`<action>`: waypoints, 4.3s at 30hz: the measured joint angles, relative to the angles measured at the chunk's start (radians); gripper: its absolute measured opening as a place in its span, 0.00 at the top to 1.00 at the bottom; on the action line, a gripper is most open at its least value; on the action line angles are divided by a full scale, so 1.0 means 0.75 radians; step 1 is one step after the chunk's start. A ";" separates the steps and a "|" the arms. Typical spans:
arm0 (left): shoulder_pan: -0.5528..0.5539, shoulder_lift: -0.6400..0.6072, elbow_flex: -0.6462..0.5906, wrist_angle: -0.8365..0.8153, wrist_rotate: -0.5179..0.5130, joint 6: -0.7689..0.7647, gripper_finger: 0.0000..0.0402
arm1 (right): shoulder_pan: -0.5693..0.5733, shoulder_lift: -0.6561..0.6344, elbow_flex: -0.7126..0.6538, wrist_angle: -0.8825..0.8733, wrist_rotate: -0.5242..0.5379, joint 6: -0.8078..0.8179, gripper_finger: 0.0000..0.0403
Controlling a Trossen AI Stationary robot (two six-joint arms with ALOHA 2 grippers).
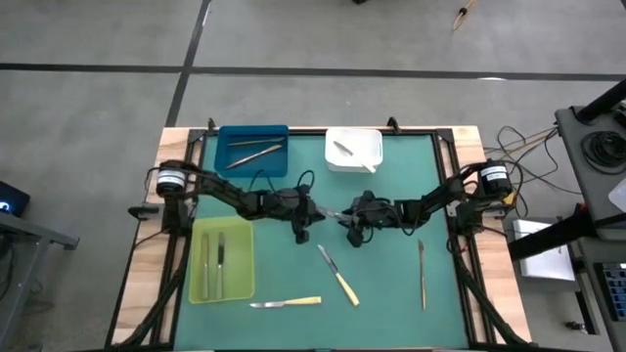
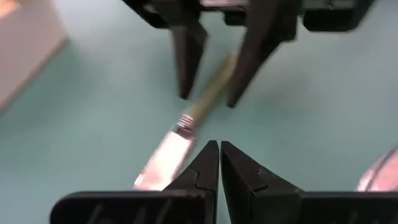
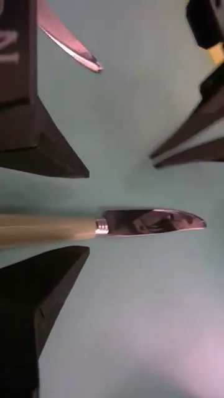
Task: Sort silverware by color (type)
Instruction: Put the green knife into the green bin
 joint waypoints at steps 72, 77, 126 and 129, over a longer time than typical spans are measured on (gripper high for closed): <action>0.133 0.254 0.320 -0.424 0.204 0.369 1.00 | -0.011 -0.442 0.003 -0.904 -0.093 0.326 0.98; 0.134 0.261 0.314 -0.335 0.232 0.344 1.00 | 0.042 -0.631 -0.030 -0.979 -0.076 0.292 0.98; 0.142 0.170 0.307 -0.333 0.261 0.205 0.98 | 0.142 0.272 -0.257 0.315 0.225 -0.080 0.94; 0.143 0.135 0.302 -0.369 0.245 0.221 0.95 | 0.117 0.270 -0.260 0.324 0.159 0.023 0.94</action>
